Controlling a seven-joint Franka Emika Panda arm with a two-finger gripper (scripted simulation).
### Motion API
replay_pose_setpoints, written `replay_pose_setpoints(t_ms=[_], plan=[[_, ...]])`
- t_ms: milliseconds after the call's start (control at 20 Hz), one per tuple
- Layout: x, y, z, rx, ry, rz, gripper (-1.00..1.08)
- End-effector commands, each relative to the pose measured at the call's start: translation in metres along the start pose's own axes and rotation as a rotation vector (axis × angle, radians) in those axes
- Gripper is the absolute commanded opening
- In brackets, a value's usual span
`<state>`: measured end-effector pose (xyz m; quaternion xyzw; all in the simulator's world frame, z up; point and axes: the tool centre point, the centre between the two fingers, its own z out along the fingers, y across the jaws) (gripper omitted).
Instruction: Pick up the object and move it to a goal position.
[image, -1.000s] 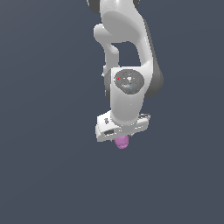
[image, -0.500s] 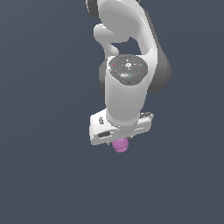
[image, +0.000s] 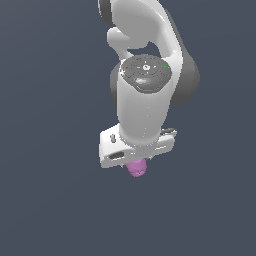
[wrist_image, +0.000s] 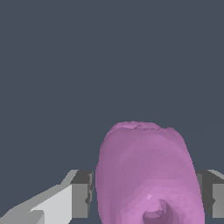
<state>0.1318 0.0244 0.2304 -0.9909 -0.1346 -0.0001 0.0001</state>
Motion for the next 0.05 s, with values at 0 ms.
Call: replay_pose_setpoints(t_ms=[0], plan=[[0.0008, 0.0004, -0.0011, 0.0, 0.0, 0.0, -1.0]])
